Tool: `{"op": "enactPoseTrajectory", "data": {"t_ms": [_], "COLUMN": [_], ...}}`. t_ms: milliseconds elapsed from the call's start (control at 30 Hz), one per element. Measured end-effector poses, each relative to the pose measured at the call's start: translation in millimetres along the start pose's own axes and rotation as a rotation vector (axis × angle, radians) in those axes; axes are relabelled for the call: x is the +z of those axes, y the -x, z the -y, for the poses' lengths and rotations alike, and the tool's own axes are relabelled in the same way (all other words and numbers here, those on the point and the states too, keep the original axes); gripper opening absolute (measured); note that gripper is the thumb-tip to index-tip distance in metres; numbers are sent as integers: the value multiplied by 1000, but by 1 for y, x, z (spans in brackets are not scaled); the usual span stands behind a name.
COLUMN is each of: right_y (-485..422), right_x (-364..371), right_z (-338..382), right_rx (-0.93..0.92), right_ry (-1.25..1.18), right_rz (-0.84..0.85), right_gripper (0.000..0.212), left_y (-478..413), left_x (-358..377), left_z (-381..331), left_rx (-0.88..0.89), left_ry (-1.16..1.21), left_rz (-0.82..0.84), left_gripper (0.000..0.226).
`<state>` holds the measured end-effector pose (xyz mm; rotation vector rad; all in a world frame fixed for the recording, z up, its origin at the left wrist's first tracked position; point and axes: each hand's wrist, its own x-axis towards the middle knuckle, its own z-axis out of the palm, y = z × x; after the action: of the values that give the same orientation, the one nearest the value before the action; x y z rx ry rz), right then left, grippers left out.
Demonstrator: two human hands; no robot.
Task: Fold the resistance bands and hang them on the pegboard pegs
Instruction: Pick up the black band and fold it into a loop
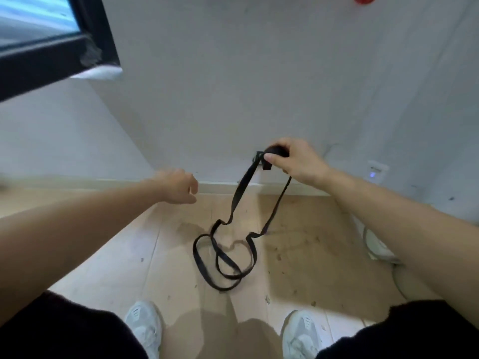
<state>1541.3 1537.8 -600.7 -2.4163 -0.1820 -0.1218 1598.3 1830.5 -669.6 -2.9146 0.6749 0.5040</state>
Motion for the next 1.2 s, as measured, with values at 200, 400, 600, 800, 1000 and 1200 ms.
{"op": "enactPoseTrajectory", "data": {"t_ms": [200,400,600,800,1000,1200], "right_y": [-7,-5,-2,-3,-7,-6], "right_x": [-33,-24,-20,-19,-4,38], "right_z": [62,73,49,27,5,-10], "right_rx": [-140,-99,-64,8,76,87], "right_ry": [-43,-394,-402,-95,-71,-29], "right_rz": [-180,-262,-201,61,122,227], "right_gripper": [16,4,7,14,31,14], "left_y": [29,36,32,27,22,26], "left_x": [-44,-52,-43,-52,-57,-93], "left_z": [-20,-55,-61,-31,-17,-35], "left_rx": [139,287,329,231,188,248], "left_ry": [586,1097,1194,1304,1295,1414], "left_rz": [-165,-187,-190,-375,-545,-735], "left_gripper": [62,61,11,9,13,10]}}
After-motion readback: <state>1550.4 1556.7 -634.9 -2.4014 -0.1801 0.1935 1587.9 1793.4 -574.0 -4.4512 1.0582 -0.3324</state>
